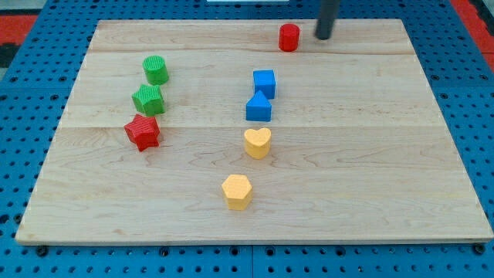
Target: Move the red circle to the top of the green circle
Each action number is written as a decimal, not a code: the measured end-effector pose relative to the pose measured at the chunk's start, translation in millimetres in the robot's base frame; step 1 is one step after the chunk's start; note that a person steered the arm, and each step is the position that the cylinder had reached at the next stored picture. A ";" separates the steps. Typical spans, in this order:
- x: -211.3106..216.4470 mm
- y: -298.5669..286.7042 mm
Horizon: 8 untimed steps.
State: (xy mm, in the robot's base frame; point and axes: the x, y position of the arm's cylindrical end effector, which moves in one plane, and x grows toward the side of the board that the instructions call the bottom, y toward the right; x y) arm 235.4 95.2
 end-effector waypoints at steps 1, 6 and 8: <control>1.4 -104.3; 25.0 -198.4; 20.9 -213.2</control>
